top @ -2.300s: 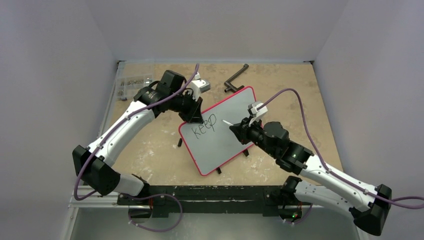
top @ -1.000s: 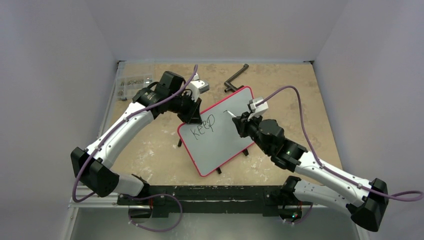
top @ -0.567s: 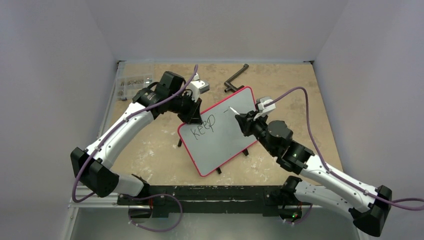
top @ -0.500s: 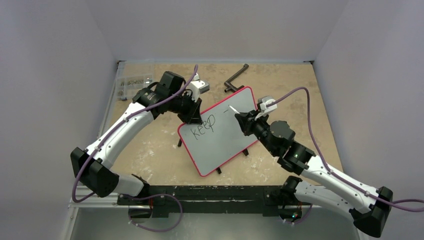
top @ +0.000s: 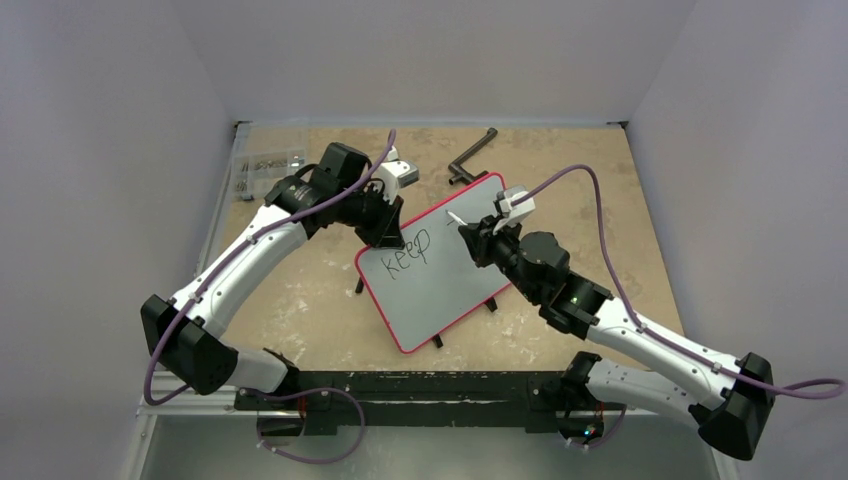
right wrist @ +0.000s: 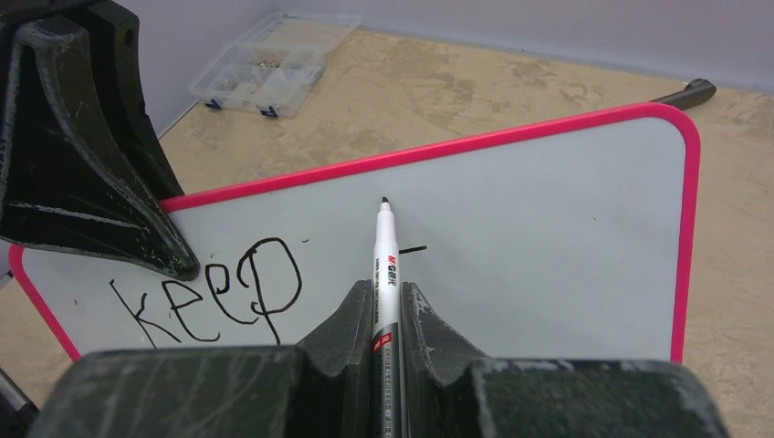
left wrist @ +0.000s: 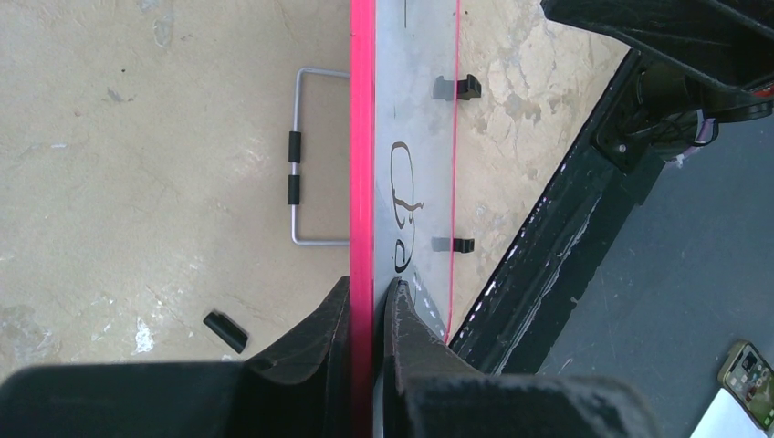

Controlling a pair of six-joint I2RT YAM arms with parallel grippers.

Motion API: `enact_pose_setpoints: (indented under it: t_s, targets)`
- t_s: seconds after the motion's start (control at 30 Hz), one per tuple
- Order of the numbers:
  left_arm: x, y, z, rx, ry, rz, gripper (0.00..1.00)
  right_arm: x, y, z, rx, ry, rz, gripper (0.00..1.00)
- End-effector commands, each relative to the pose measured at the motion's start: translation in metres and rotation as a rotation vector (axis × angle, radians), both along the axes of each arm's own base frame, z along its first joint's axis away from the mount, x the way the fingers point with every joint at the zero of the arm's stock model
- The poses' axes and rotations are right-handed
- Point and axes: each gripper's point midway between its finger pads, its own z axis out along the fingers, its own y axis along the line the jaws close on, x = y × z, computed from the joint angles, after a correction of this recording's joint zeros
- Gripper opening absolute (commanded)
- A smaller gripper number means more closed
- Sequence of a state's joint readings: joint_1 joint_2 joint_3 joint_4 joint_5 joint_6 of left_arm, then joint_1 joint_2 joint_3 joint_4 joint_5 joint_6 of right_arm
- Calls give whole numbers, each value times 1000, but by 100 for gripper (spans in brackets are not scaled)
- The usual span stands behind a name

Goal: Write a sentence on the whiteboard

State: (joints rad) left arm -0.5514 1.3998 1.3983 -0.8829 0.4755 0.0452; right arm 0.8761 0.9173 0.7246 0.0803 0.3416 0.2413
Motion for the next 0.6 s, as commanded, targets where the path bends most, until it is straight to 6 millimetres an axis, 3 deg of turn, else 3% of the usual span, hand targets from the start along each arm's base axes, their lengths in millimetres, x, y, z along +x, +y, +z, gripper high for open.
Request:
enact_pose_setpoints:
  t_s: [0.0,0.57]
  targets:
    - [16,45,-36,274,-86,44,0,3,0,24,56,-47,-10,0]
    - [16,45,-36,276,-86,48,0,-16,-12,-22,8,57,10,0]
